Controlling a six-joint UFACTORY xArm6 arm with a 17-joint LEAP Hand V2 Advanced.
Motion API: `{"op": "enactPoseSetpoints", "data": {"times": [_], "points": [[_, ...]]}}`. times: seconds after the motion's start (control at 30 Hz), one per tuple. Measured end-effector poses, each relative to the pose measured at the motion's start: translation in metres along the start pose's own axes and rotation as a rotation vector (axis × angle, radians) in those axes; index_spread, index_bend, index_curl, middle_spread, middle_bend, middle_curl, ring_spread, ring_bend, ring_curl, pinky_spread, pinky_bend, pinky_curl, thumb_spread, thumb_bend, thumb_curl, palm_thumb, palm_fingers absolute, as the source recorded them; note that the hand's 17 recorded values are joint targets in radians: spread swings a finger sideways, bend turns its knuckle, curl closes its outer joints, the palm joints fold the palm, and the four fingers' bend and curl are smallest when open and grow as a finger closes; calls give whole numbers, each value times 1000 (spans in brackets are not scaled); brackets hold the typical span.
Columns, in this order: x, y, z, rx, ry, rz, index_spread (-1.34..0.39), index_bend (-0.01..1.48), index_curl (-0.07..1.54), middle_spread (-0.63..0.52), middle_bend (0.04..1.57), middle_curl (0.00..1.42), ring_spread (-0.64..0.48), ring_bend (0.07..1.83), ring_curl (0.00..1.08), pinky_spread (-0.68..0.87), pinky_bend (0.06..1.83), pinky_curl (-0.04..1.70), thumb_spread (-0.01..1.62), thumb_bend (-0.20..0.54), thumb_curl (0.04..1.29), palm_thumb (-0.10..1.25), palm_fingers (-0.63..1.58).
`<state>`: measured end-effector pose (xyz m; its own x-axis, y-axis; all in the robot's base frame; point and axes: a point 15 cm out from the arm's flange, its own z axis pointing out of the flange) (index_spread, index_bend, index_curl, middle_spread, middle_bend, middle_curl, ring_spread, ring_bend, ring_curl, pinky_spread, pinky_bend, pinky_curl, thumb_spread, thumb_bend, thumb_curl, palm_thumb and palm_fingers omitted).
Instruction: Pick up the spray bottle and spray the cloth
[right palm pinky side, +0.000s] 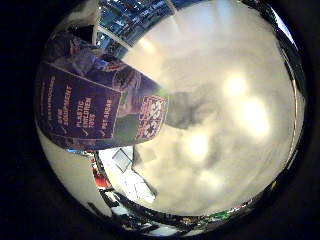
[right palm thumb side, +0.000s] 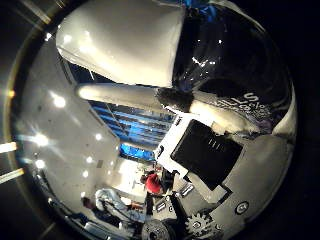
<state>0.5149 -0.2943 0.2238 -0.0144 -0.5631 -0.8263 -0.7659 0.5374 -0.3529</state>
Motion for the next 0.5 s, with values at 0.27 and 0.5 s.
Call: {"op": "enactPoseSetpoints", "data": {"times": [0.27, 0.5], "points": [[-45, 1, -32, -73, 102, -137, -271, 1094, 964, -136, 1336, 877, -239, 1346, 820, -204, 1093, 1299, 1011, -3, 517, 1081, 1085], [-88, 19, -39, -235, 263, -309, -253, 1101, 953, -123, 1370, 839, -241, 1345, 838, -193, 1040, 1416, 1000, -14, 583, 1075, 1087]]}}
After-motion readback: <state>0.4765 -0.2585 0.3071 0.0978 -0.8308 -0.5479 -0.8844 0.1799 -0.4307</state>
